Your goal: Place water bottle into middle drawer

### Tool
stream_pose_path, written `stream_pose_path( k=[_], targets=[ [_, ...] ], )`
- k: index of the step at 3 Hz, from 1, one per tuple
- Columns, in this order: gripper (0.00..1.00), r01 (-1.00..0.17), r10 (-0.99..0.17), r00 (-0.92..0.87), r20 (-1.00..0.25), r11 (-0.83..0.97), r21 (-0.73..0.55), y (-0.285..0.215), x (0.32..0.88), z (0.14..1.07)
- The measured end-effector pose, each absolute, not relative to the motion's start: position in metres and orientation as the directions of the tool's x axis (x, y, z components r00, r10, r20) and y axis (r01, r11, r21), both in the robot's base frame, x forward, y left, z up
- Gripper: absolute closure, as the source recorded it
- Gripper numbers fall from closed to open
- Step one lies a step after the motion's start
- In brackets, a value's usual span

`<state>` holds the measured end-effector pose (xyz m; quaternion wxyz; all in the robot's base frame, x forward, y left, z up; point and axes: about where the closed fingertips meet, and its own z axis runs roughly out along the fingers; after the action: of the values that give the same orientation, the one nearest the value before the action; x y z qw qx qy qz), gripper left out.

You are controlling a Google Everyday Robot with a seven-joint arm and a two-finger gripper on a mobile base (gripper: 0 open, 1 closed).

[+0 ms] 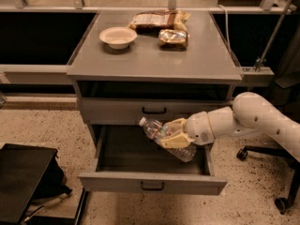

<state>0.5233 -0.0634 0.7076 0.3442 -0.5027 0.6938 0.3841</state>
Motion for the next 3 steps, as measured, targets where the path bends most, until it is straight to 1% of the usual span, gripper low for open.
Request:
stream_pose_path(
  k=[1, 2, 3],
  targets=[
    [1.00, -0.979, -0.425, -0.189, -0.885, 0.017, 0.202, -0.059, 0.552, 0.665],
    [1.00, -0.975, -0.405, -0.133, -0.905, -0.112, 0.194, -0.064, 0.574, 0.659],
    [1.00, -0.980, -0.410, -0.093, -0.908, -0.125, 0.157, -0.081, 0.583, 0.683]
  ],
)
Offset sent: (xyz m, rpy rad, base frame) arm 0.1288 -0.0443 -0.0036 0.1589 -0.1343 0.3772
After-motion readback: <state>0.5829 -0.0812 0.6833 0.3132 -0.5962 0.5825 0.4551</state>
